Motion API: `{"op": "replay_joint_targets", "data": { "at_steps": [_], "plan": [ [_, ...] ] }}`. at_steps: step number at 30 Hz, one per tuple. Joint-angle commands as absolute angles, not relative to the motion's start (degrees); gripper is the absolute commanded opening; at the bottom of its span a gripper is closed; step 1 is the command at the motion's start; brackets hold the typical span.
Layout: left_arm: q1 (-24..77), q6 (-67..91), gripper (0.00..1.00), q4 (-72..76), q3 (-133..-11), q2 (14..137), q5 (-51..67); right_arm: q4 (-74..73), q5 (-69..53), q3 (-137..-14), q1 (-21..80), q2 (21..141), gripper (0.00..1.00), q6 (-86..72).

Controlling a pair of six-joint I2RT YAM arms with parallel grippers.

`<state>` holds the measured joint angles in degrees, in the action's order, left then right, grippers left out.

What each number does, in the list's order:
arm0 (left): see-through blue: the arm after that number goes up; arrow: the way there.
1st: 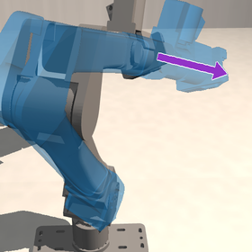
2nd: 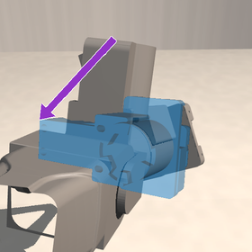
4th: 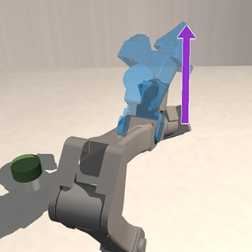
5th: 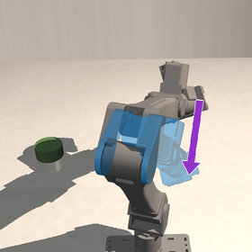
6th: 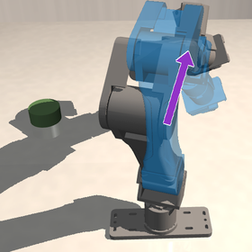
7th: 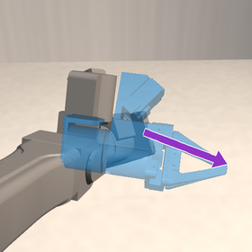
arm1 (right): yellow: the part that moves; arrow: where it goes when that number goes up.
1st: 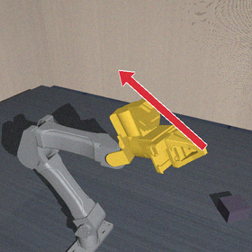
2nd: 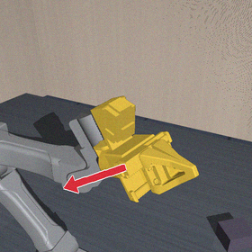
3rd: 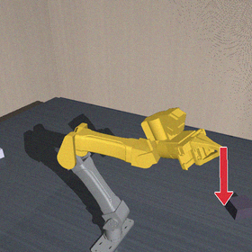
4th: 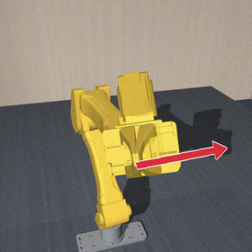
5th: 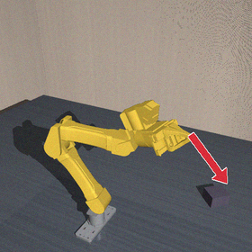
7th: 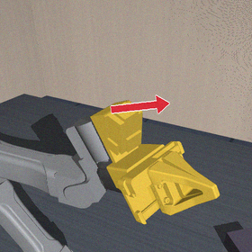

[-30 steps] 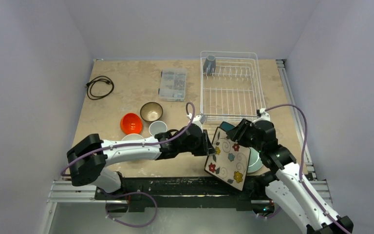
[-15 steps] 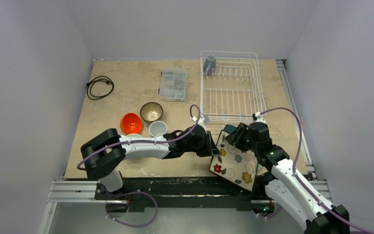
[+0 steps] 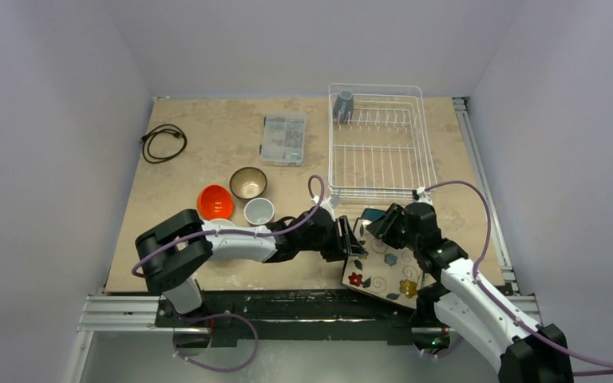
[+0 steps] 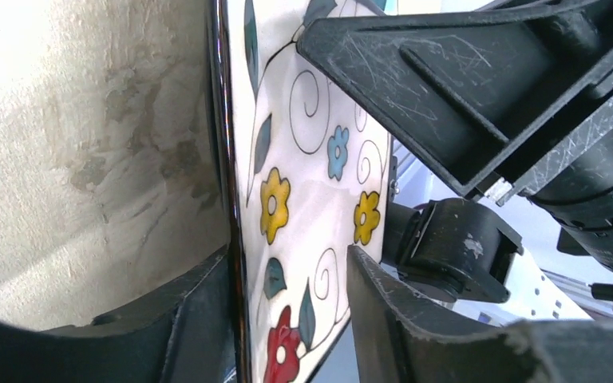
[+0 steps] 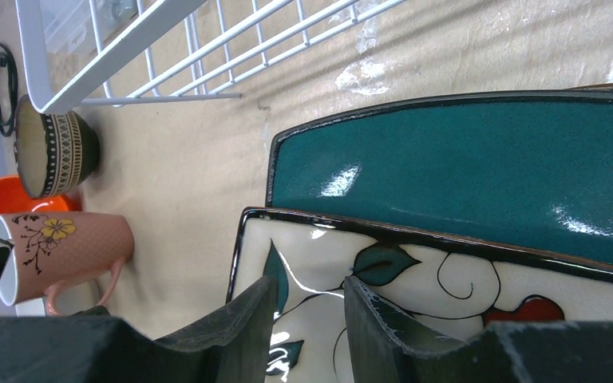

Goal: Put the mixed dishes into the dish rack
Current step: Pick up the plate at the center of the board.

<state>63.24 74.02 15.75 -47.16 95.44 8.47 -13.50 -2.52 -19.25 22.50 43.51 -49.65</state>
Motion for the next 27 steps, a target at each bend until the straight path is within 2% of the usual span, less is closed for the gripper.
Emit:
{"op": "replay_joint_targets", "data": {
  "at_steps": [1,10,14,18,20,27],
  "plan": [
    [63.3,76.97,0.51,23.5,-44.89,91.5,11.89,-13.65,-1.76,-18.35,22.62,44.63,0.38,-49.96],
    [67.01,80.48,0.58,21.74,-41.31,88.03,13.14,-13.87,-1.36,-19.37,22.64,44.84,0.38,-49.46],
    [67.75,80.66,0.56,17.61,-41.36,86.91,11.95,-13.96,-1.4,-19.74,22.59,45.2,0.38,-49.24],
    [68.29,81.66,0.47,20.14,-41.24,87.72,13.81,-14.42,-1.44,-20.35,22.61,45.33,0.38,-48.94],
    [68.63,82.24,0.47,20.87,-41.66,88.64,14.86,-14.6,-1.33,-20.58,22.59,45.23,0.38,-48.75],
    [69.08,83.99,0.61,20.91,-41.62,90.24,16.35,-14.67,-1.3,-20.98,22.61,45.08,0.38,-48.78]
  ]
}}
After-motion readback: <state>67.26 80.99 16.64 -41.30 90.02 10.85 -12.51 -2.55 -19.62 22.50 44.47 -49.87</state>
